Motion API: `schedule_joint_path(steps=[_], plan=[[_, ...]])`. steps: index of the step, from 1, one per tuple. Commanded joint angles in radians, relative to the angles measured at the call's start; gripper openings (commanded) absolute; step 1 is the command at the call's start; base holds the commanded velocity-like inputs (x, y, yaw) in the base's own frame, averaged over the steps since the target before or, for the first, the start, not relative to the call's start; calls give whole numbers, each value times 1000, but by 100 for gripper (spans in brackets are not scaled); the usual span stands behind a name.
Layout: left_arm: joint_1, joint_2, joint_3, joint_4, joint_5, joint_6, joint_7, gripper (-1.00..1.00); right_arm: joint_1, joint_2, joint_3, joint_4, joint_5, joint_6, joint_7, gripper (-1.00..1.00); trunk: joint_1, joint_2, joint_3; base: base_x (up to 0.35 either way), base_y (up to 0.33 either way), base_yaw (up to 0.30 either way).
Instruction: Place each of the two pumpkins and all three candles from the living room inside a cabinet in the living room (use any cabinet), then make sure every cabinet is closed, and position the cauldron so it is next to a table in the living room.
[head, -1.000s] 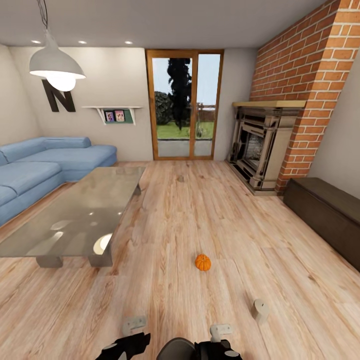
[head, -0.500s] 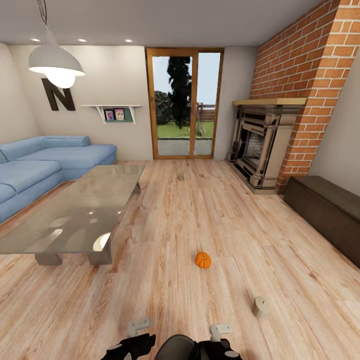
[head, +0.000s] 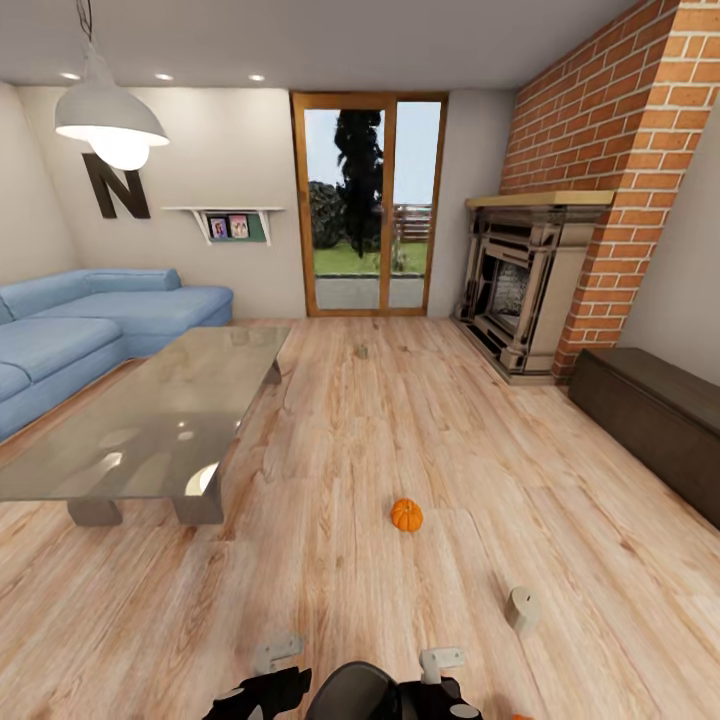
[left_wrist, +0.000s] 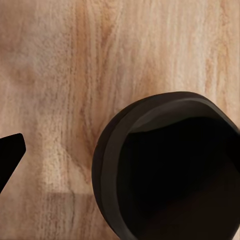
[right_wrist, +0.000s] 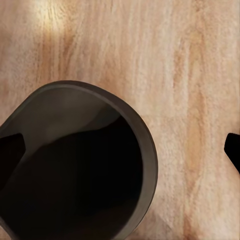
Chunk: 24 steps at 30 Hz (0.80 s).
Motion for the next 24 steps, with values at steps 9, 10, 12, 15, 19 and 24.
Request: schedule_joint_path(steps=[9, 10, 12, 15, 19, 24], plan=[[0, -1, -10, 16, 8, 3, 2, 100, -1, 0, 4, 12, -1, -14, -3, 100, 34, -64, -29, 0, 0, 0], [0, -1, -10, 17, 8, 3, 2, 100, -1, 0, 4, 13, -1, -14, -3, 100, 38, -71, -32, 0, 0, 0], [0, -1, -10, 18, 8, 3, 2, 100, -1, 0, 4, 15, -1, -14, -3, 100, 46, -85, -39, 0, 0, 0], [0, -1, -10, 18, 8, 3, 2, 100, -1, 0, 4, 16, -1, -15, -3, 100, 57, -106, -48, 0, 0, 0], [0, -1, -10, 18, 8, 3, 2, 100, -1, 0, 4, 16, -1, -15, -3, 100, 73, -134, -61, 0, 0, 0], [0, -1, -10, 19, 8, 3, 2, 100, -1, 0, 4, 17, -1, -15, -3, 100, 92, -169, -76, 0, 0, 0]])
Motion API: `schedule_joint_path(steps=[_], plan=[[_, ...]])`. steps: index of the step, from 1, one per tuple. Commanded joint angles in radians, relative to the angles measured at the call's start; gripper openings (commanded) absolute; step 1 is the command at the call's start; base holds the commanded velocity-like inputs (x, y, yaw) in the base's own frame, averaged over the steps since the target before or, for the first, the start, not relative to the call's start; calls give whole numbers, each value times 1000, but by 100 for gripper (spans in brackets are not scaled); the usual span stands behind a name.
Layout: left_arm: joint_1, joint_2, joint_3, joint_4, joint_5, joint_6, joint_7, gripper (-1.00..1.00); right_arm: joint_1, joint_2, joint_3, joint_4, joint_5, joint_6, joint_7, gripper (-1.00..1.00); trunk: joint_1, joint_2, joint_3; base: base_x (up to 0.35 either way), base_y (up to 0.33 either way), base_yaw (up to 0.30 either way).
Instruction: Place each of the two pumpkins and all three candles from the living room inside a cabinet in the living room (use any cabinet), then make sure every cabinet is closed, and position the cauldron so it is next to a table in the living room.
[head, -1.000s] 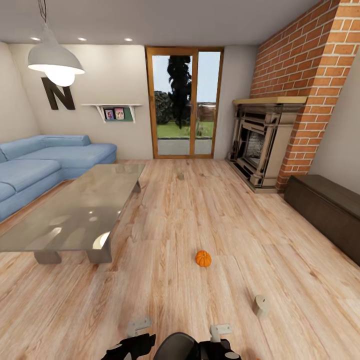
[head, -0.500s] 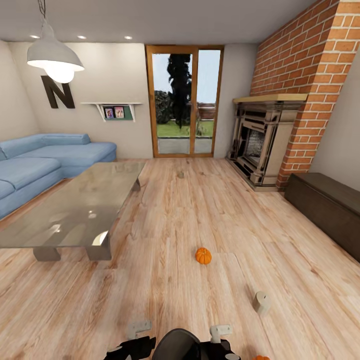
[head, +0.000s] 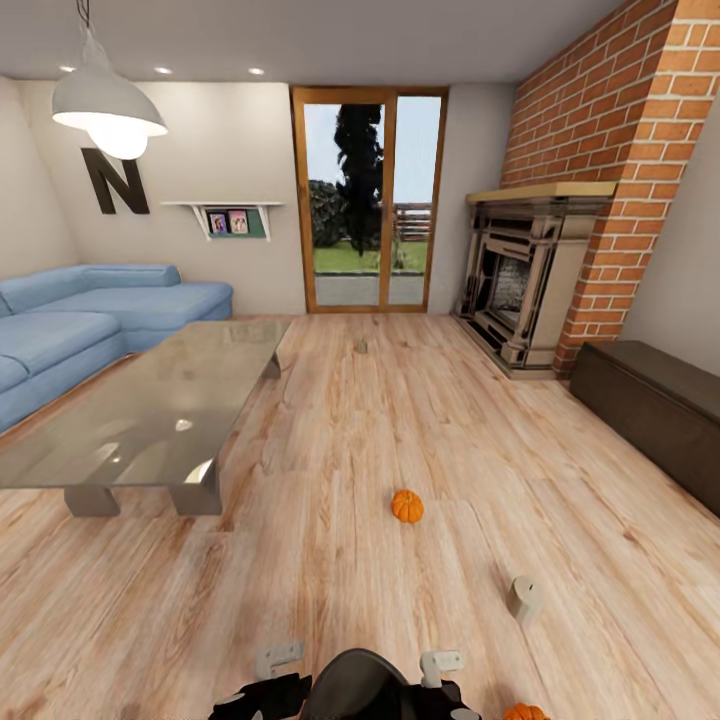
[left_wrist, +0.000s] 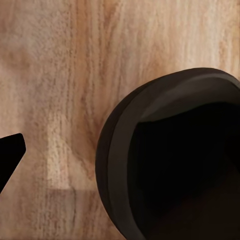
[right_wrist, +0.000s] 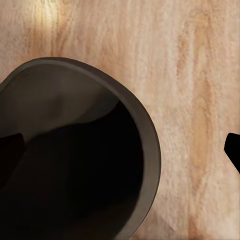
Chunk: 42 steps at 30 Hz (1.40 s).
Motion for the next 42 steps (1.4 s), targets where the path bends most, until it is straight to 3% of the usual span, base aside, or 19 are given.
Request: schedule_joint_path(steps=[1, 28, 35, 42], plan=[[0, 0, -5, -2, 10, 5, 2, 100, -1, 0, 4, 1, -1, -3, -3, 100, 4, -8, -4, 0, 0, 0], [0, -4, -6, -2, 10, 5, 2, 100, -1, 0, 4, 14, -2, -4, -3, 100, 107, -197, -89, 0, 0, 0], [0, -13, -51, 1, 11, 5, 2, 100, -1, 0, 4, 14, -2, -5, -3, 100, 134, -246, -111, 0, 0, 0], [1, -22, -61, 1, 11, 5, -28, 100, -1, 0, 4, 14, -2, -5, -3, 100, 161, -295, -133, 0, 0, 0]])
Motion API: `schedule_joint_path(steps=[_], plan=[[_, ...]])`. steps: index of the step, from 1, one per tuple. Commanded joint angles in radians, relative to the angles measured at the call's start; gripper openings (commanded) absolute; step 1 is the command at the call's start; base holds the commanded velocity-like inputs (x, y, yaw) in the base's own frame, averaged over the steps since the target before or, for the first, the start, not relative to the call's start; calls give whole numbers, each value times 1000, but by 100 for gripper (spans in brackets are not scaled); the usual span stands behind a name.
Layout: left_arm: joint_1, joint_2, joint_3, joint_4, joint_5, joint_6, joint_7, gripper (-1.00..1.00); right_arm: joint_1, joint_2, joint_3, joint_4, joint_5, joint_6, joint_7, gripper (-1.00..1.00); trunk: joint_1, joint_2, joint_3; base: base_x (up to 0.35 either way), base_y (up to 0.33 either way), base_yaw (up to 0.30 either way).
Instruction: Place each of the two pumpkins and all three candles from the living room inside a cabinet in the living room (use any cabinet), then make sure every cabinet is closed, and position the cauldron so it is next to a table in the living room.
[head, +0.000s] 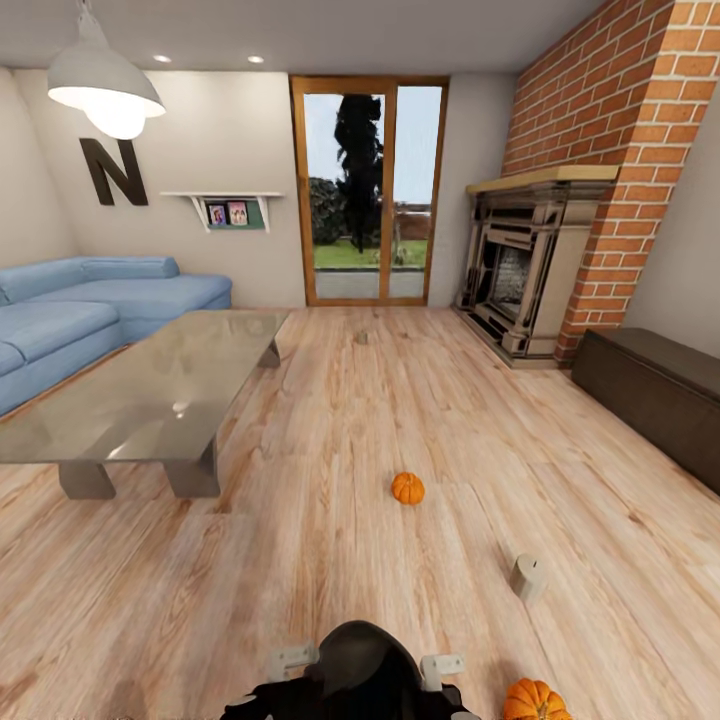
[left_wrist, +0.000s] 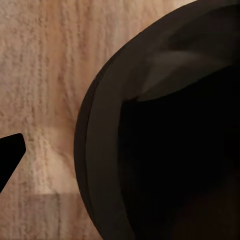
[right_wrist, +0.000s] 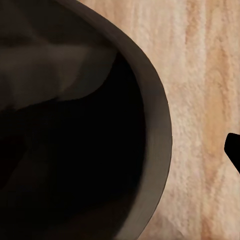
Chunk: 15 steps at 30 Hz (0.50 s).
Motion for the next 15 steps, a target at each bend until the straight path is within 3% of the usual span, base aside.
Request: schedule_joint_path(steps=[1, 5, 15], plan=[[0, 1, -7, -2, 10, 5, -9, 100, -1, 0, 5, 1, -1, -3, -3, 100, 4, -8, -4, 0, 0, 0], [0, 1, -8, -2, 9, 5, -43, 100, -1, 0, 5, 1, -1, -3, -3, 100, 19, -36, -17, 0, 0, 0], [0, 3, -8, -2, 8, 3, -50, 100, -1, 0, 5, 1, -1, -3, -3, 100, 57, -106, -48, 0, 0, 0]])
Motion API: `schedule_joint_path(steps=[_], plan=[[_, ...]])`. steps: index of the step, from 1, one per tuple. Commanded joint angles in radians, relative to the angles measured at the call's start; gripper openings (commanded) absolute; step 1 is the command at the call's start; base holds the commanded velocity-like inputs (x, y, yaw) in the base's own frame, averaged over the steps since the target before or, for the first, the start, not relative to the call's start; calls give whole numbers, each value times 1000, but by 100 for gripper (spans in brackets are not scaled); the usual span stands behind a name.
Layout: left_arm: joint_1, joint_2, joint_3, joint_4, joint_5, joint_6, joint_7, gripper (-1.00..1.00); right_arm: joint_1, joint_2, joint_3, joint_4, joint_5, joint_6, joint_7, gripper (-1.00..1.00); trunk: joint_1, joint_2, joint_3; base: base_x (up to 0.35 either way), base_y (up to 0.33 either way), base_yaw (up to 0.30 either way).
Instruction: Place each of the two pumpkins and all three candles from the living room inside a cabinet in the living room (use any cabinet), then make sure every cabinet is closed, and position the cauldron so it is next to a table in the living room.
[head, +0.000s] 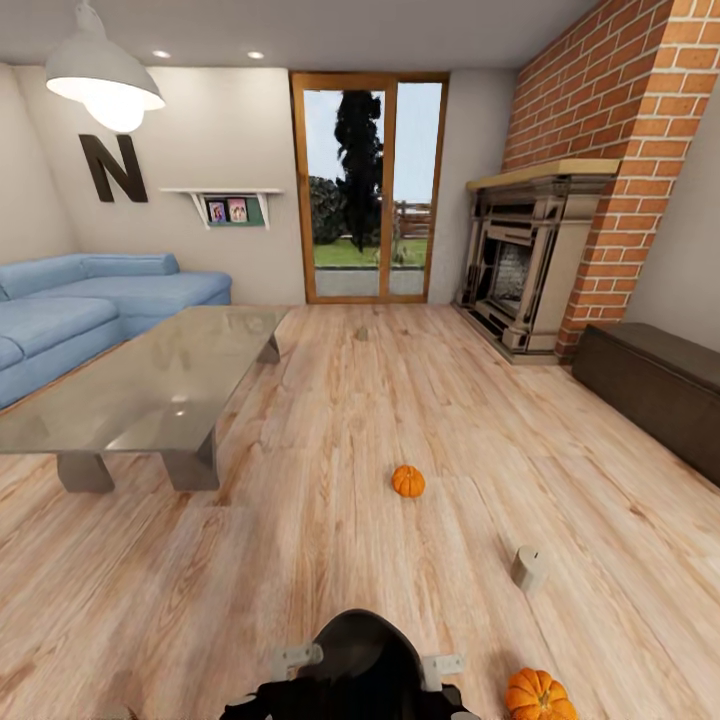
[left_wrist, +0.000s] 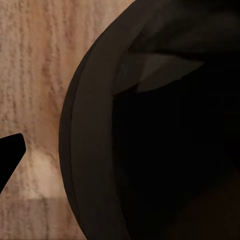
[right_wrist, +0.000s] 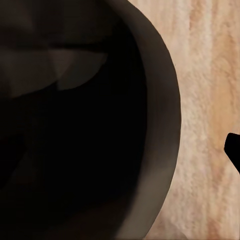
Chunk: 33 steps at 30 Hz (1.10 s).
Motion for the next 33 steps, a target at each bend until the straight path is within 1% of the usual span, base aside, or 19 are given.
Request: schedule_joint_path(steps=[1, 9, 15, 22, 32, 33], plan=[[0, 1, -7, -2, 10, 5, 0, 100, -1, 0, 5, 1, -1, -3, -3, 100, 4, -8, -4, 0, 0, 0], [0, 2, -6, -2, 10, 1, 0, 100, -1, 0, 5, 2, -2, -3, -3, 100, 34, -64, -29, 0, 0, 0], [0, 3, -6, -2, 10, -1, 0, 100, -1, 0, 5, 5, -3, -21, -4, 100, 34, -64, -29, 0, 0, 0], [0, 4, -6, -2, 10, -2, 1, 100, -1, 0, 3, 48, -5, -37, -13, 100, 34, -64, -29, 0, 0, 0], [0, 4, -6, -2, 10, -2, 0, 100, -1, 0, 2, 52, -4, -47, -13, 100, 34, -64, -29, 0, 0, 0], [0, 5, -6, -2, 10, -3, 0, 100, -1, 0, 2, 52, -4, -47, -13, -100, 34, -64, -29, 0, 0, 0]])
